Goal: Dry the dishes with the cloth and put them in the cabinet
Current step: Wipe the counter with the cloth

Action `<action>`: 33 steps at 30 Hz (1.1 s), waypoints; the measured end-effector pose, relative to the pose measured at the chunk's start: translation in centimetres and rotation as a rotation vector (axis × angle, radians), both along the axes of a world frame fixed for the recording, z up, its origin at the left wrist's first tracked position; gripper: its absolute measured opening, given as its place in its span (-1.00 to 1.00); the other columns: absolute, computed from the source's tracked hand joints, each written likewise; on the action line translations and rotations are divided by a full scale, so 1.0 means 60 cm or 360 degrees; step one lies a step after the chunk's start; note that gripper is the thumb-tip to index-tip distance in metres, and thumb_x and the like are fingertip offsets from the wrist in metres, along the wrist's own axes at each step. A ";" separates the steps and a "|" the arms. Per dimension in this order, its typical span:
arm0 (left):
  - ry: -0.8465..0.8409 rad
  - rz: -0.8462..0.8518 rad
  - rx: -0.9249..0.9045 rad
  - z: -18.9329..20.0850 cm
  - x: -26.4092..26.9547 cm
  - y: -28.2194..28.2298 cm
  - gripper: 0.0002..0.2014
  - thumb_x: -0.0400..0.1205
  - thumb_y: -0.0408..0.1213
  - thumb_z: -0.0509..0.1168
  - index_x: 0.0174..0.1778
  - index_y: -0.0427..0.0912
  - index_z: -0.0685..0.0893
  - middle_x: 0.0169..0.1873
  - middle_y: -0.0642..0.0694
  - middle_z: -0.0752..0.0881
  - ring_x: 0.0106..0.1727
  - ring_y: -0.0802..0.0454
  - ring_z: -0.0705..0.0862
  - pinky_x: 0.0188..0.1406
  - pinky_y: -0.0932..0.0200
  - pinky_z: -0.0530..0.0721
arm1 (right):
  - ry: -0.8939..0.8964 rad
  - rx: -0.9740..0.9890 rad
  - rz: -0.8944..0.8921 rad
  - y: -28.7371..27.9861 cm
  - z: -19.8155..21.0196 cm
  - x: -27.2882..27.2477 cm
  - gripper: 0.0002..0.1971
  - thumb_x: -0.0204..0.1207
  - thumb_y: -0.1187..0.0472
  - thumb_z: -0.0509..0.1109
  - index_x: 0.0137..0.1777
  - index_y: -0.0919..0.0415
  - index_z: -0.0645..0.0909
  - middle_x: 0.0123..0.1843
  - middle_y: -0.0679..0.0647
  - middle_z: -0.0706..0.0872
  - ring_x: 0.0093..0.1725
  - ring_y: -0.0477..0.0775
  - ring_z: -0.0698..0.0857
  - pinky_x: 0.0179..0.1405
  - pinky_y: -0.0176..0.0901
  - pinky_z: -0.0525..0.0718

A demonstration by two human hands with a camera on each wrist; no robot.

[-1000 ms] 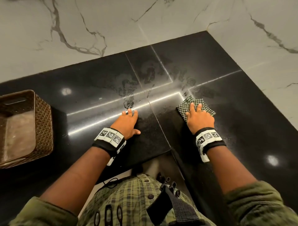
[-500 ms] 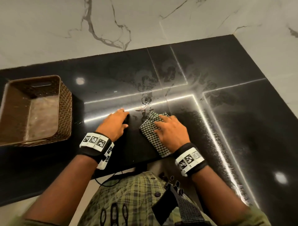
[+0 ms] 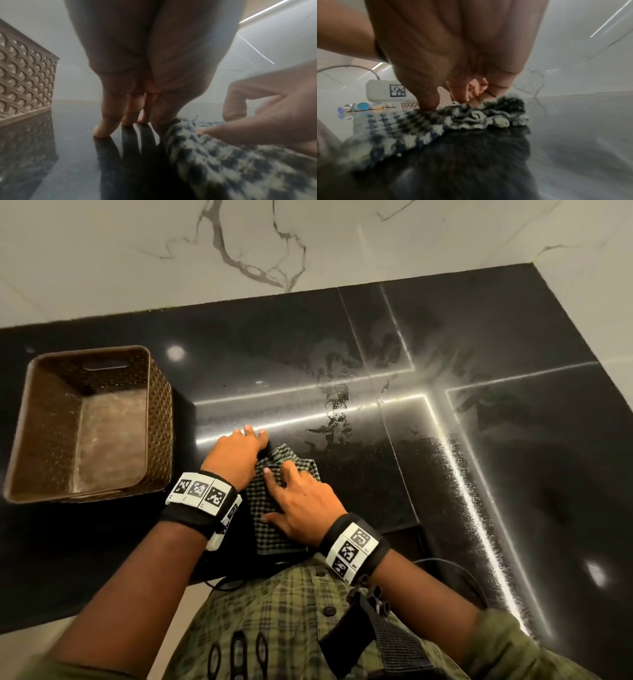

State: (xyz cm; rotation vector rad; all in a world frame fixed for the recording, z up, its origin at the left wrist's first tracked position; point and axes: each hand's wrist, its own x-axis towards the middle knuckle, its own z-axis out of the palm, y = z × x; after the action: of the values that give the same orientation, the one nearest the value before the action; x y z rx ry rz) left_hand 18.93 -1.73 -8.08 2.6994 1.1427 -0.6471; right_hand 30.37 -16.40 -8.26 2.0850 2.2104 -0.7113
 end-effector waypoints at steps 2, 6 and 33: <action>0.0010 -0.0061 0.0018 0.004 -0.006 0.009 -0.42 0.71 -0.43 0.20 0.67 -0.01 0.32 0.59 -0.28 0.46 0.39 -0.24 0.62 0.23 -0.08 0.61 | -0.0044 0.0010 -0.0019 0.003 -0.002 -0.007 -0.18 0.64 -0.29 0.27 0.77 0.09 0.11 0.49 0.23 0.30 0.19 0.34 0.62 -0.06 0.26 0.78; 0.0051 -0.0144 0.0043 0.010 -0.009 0.019 -0.46 0.72 -0.35 0.25 0.64 0.00 0.37 0.49 -0.21 0.56 0.30 -0.21 0.68 0.11 -0.07 0.61 | 0.0000 0.0071 -0.0264 -0.031 -0.016 0.045 -0.25 0.60 -0.34 0.14 0.74 -0.08 0.15 0.49 0.11 0.31 0.26 0.27 0.62 0.07 0.23 0.79; 0.0059 0.0057 -0.0051 0.000 0.015 0.005 -0.30 0.64 -0.10 0.45 0.64 -0.21 0.32 0.38 -0.26 0.56 0.38 -0.23 0.61 0.30 -0.11 0.62 | -0.0220 0.0015 -0.0438 0.050 0.009 0.119 -0.28 0.64 -0.15 0.16 0.77 -0.02 0.08 0.51 0.17 0.28 0.33 0.31 0.53 0.11 0.23 0.73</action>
State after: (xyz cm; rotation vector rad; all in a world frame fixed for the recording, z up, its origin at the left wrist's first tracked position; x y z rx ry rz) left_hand 19.81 -1.43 -8.11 2.6449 1.1761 -0.7063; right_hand 37.53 -13.41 -7.75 2.3907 1.8826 -0.5485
